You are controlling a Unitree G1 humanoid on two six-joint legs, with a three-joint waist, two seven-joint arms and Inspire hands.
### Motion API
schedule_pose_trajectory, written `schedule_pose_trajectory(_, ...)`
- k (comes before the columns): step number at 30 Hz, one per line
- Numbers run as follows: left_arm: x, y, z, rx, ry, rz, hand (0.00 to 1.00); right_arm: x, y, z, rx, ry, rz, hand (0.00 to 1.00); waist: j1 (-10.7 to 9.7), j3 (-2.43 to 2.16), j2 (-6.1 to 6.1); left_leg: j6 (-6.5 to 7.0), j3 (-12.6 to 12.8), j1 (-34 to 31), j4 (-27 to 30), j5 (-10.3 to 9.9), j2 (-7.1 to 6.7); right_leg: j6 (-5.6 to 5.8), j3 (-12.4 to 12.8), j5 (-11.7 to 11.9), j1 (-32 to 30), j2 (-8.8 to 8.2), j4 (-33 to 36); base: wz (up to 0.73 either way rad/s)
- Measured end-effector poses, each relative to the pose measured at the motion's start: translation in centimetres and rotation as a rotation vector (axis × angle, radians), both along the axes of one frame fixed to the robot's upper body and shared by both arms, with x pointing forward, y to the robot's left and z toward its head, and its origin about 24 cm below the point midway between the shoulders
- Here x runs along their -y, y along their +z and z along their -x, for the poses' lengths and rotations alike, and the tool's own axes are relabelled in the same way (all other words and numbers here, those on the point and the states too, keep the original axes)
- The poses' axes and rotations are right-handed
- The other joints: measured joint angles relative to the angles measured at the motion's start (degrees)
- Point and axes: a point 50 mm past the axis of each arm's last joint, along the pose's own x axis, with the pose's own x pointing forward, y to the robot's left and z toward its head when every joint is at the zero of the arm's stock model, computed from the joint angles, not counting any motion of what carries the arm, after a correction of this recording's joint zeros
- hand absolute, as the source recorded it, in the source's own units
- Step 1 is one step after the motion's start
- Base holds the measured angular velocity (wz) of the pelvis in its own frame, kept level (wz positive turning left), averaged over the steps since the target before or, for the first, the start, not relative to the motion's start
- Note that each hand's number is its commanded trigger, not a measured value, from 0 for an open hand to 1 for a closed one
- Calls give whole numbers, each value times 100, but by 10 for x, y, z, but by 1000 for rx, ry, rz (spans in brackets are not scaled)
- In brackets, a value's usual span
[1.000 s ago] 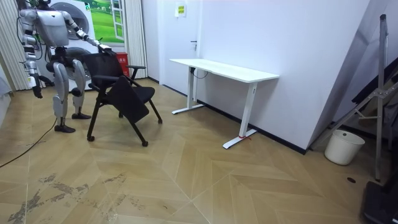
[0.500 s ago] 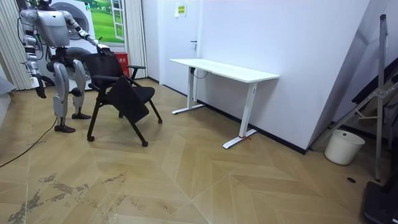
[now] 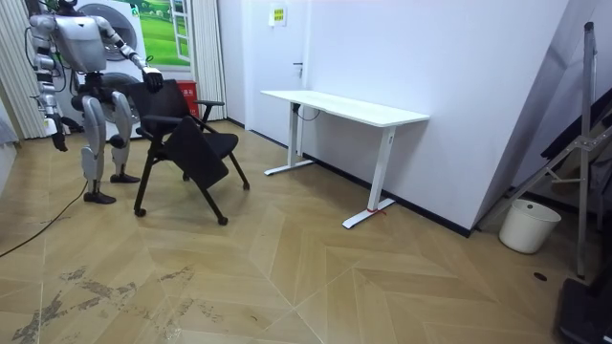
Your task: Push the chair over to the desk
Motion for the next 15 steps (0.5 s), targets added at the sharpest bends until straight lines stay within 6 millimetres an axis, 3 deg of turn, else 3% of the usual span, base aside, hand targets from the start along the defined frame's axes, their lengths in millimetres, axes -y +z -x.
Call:
schedule_pose_trajectory(8,1,0,0,2,-2,1,100,1,-1,6,-12,-84,-3,0,6,-9,6,0,-1,16,-7,0,0,0,4,0,-4,0,-4,0)
schedule_pose_trajectory(15,-3,0,0,0,20,-11,100,12,2,19,32,-305,60,0,-30,-9,4,0,71,1,-7,0,-3,2,131,-1,-79,2,89,-6)
